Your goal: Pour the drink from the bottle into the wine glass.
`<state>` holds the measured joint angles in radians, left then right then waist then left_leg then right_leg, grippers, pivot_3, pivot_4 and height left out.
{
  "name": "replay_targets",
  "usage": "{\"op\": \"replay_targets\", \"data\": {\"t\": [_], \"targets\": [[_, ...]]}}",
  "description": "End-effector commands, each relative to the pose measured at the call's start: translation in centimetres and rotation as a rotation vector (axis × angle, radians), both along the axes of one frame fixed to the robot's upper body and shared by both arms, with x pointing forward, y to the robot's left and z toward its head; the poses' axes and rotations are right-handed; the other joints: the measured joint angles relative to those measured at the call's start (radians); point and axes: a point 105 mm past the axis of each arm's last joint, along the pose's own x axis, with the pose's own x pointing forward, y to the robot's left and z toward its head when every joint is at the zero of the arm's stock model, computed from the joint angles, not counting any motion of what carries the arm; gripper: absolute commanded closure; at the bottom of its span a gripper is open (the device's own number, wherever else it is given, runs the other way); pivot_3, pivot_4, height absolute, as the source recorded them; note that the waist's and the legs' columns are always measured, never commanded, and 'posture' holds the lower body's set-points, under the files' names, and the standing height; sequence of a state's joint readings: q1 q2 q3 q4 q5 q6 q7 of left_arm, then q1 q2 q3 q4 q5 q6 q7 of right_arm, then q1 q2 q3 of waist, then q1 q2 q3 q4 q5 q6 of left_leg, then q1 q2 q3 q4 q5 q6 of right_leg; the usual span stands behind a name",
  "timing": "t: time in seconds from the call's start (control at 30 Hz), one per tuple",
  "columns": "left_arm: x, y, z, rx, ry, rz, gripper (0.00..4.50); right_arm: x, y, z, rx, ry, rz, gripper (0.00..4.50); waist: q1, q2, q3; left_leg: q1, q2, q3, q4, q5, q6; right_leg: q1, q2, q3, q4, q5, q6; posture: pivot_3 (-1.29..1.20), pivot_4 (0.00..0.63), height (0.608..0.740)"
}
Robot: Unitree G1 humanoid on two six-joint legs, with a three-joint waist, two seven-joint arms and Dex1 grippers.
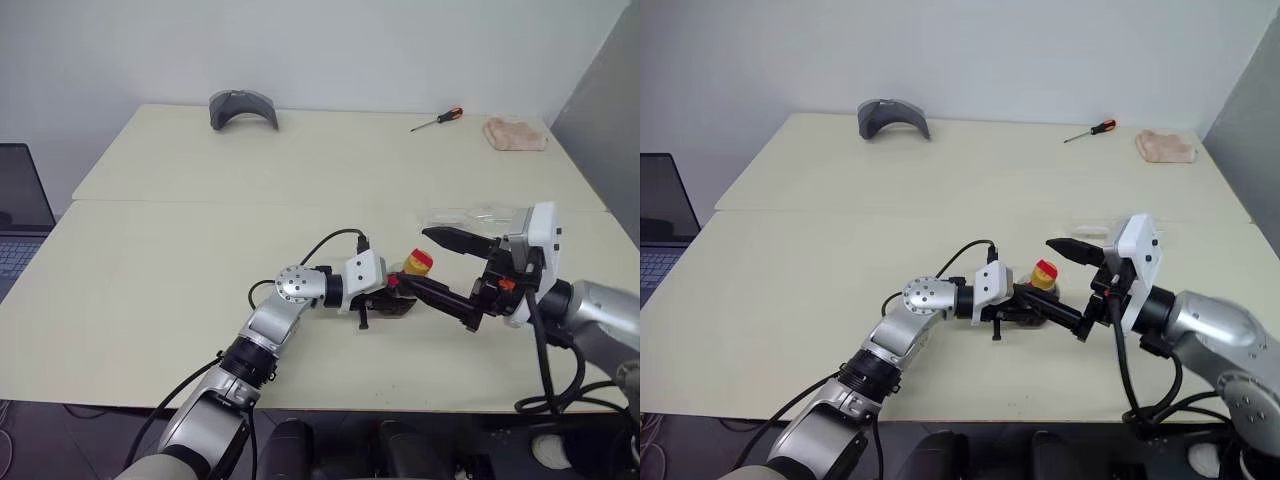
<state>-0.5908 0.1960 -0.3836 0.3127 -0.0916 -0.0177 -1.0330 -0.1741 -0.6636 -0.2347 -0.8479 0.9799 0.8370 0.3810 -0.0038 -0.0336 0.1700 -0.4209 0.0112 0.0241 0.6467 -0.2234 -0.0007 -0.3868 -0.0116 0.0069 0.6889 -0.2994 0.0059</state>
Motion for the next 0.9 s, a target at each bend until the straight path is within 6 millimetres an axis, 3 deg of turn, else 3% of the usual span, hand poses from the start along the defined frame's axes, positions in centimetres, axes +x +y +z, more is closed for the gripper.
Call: {"op": "replay_targets", "data": {"t": [0.03, 0.2, 0.4, 0.7, 0.9], "targets": [[0.3, -0.4, 1.6, -0.043, -0.057, -0.011, 3.57, 0.0, 0.9, 0.9, 0.062, -0.059, -0.095, 0.0, -0.001, 0.0, 0.0, 0.0, 0.0, 0.0, 0.0, 0.0, 0.0, 0.0, 0.0, 0.0, 0.0, 0.0, 0.0, 0.0, 0.15, 0.74], [0.4, -0.8, 1.6, -0.048, -0.058, -0.018, 3.57, 1.7, 0.5, 0.0, 0.052, -0.081, -0.227, 0.0, 0.0, 0.0, 0.0, 0.0, -0.001, 0.001, 0.0, 0.0, 0.0, 0.0, 0.0, 0.001, 0.0, 0.0, 0.0, 0.0, 0.15, 0.74], [0.4, -0.6, 1.7, -0.056, -0.051, -0.013, 3.58, 2.7, -2.6, -1.4, 0.033, -0.077, -0.371, 0.0, 0.001, 0.0, 0.0, 0.0, 0.0, 0.001, 0.0, 0.0, 0.0, 0.0, 0.0, 0.001, -0.001, 0.0, 0.0, 0.0, 0.15, 0.74], [0.8, -0.7, 2.2, -0.081, -0.038, 0.01, 3.58, 0.4, -5.2, -2.1, 0.006, -0.016, -0.365, 0.0, 0.001, 0.0, 0.0, 0.0, 0.0, 0.001, 0.0, 0.0, 0.0, 0.0, 0.0, 0.001, -0.001, 0.0, 0.0, 0.0, 0.15, 0.74], [0.9, -0.6, 2.3, -0.085, -0.033, 0.016, 3.58, -1.6, -2.8, -1.2, 0.042, 0.052, -0.167, 0.0, -0.004, 0.0, 0.0, 0.001, 0.001, 0.001, -0.001, 0.0, 0.0, 0.0, 0.002, 0.002, 0.0, 0.0, 0.0, 0.0, 0.15, 0.74]]}}
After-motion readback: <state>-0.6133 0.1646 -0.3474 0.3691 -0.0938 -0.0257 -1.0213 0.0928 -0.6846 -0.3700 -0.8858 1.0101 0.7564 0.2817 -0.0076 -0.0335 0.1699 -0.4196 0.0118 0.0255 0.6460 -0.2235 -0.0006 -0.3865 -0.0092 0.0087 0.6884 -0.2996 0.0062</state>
